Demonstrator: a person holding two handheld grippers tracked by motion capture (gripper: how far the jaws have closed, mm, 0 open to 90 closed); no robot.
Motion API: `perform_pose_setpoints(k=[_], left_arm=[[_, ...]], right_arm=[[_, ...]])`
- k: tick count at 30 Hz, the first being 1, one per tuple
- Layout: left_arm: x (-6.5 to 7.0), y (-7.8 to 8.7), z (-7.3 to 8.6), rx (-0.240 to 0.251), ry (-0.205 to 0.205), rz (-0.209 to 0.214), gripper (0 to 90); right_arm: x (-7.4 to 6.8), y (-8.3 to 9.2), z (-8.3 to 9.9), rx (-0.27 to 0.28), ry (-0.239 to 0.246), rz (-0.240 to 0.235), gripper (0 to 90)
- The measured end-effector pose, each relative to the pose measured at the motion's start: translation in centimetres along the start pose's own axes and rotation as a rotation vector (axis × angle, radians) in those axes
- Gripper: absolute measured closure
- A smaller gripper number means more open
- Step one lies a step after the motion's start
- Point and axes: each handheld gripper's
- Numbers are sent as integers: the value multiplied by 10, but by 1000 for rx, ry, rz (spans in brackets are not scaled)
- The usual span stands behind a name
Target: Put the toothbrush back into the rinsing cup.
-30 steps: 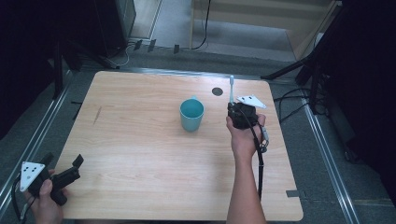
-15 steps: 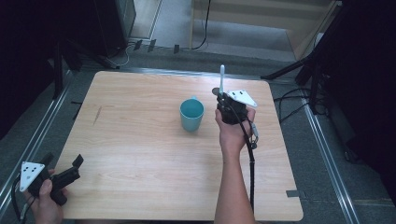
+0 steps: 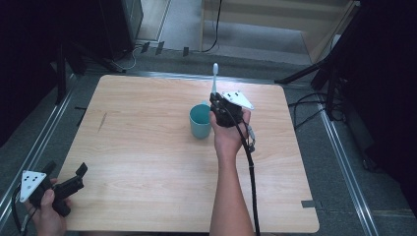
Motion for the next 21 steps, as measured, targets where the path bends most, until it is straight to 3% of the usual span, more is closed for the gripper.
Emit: perform_pose_setpoints(k=[6, 11, 21], left_arm=[[0, 0, 0, -1, 0, 0, 0], [0, 0, 0, 0, 2, 1, 0], [0, 0, 0, -4, -4, 0, 0]], right_arm=[[-16, -9, 1, -5, 25, -37, 799], [-22, -19, 14, -53, 46, -59, 799], [-19, -30, 41, -137, 39, -57, 797]])
Point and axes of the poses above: each handheld gripper's, and its own axes: y roughly backward along the jaws, z roughly out of its underside, x roughly to its right, and after that the axes turned 3 degrees about -x, right-handed
